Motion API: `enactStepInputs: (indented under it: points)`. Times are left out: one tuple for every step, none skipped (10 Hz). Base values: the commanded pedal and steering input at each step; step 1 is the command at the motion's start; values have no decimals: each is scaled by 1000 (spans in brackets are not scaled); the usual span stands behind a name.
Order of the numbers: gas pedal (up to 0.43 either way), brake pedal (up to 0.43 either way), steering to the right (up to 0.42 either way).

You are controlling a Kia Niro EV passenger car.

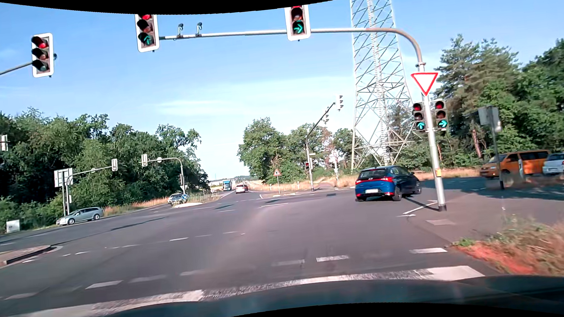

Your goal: Follow the waypoints while adhering to traffic rules and regulations

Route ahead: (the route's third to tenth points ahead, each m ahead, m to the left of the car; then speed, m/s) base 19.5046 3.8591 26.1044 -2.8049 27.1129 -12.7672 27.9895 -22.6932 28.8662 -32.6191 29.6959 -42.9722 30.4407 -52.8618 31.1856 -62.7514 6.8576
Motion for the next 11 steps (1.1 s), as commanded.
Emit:
enactStepInputs:
  points:
    - [0,0,8]
    - [0,0,16]
    - [0,0,29]
    - [0,0,45]
    - [0,0,63]
    - [0,0,85]
    - [0,0,111]
    - [0,0,130]
    - [0,0,152]
    - [0,0,174]
    - [0,0,194]
